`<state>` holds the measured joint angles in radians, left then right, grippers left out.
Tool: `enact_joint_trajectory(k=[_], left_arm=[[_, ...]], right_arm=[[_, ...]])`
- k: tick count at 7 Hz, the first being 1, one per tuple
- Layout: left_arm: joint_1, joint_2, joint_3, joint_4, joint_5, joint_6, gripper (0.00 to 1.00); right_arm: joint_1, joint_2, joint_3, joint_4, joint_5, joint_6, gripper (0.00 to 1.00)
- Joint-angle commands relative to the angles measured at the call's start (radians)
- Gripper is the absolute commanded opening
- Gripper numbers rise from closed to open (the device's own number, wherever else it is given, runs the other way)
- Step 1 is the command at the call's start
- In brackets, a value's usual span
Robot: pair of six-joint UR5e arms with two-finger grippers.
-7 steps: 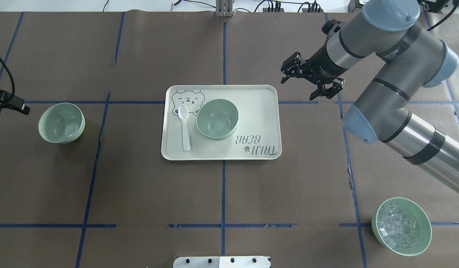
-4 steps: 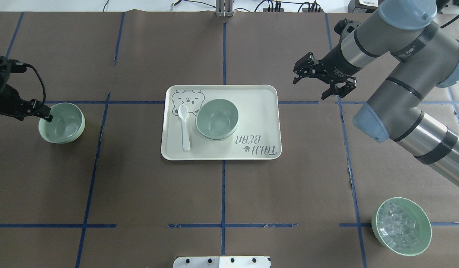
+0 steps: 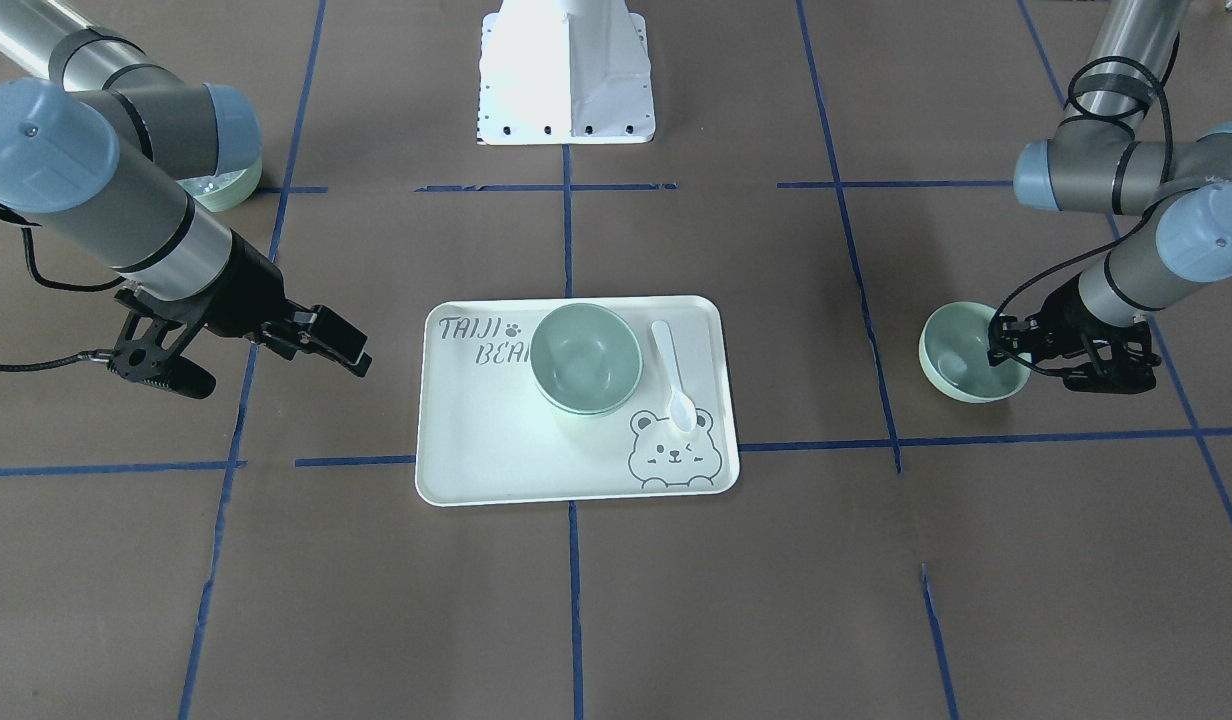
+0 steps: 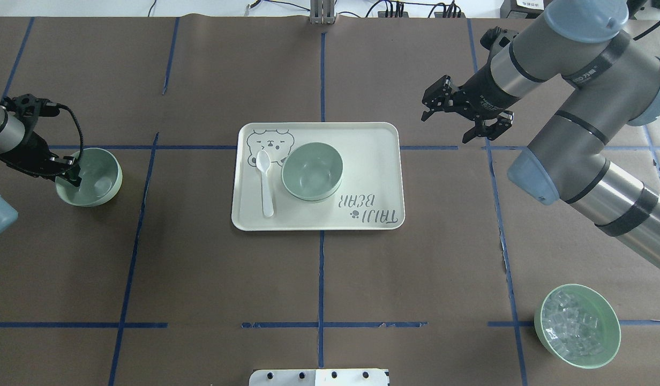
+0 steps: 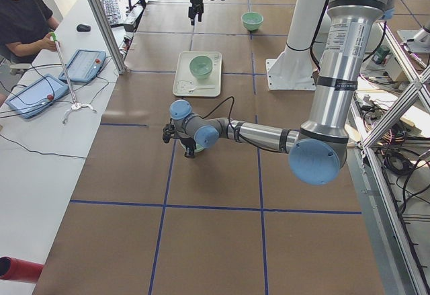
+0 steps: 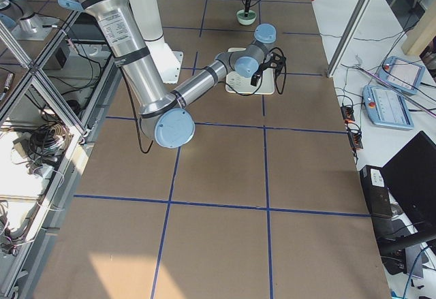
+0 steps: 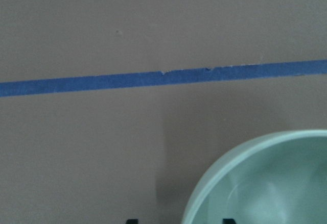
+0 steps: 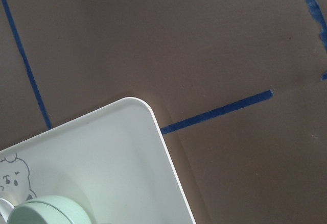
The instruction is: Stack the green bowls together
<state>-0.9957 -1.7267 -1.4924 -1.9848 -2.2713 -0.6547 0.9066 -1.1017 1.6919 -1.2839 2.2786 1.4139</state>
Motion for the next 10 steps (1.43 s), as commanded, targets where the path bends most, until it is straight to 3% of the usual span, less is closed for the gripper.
enact_joint_trajectory(k=[1,2,3,5,6,8,10], left_arm=[[0.002,-0.025,-0.022,0.009,-0.028,-0.002,0.00],[0.000,-0.068,-0.078,0.068,-0.096,-0.028,0.00],[0.000,-0.126,-0.135,0.125,-0.105,-0.078,0.00],[0.047,-0.319,-0.144,0.129,-0.102,-0.430,0.00],[0.133,-0.385,-0.128,0.126,-0.079,-0.567,0.00],[0.280,-0.468,-0.115,0.124,0.072,-0.618,0.00],[0.310,-0.514,-0.080,0.123,0.085,-0.637,0.00]], right_arm=[[0.000,0.000,0.002,0.000,-0.001,-0.001,1.00],[0.011,-0.010,0.006,0.002,0.013,-0.024,1.00],[0.034,-0.065,0.026,0.002,0.030,-0.126,1.00],[0.083,-0.125,0.029,0.000,0.033,-0.235,1.00],[0.089,-0.142,0.029,0.000,0.030,-0.262,1.00],[0.091,-0.147,0.026,0.000,0.027,-0.265,1.00],[0.089,-0.150,0.028,0.002,0.027,-0.265,1.00]])
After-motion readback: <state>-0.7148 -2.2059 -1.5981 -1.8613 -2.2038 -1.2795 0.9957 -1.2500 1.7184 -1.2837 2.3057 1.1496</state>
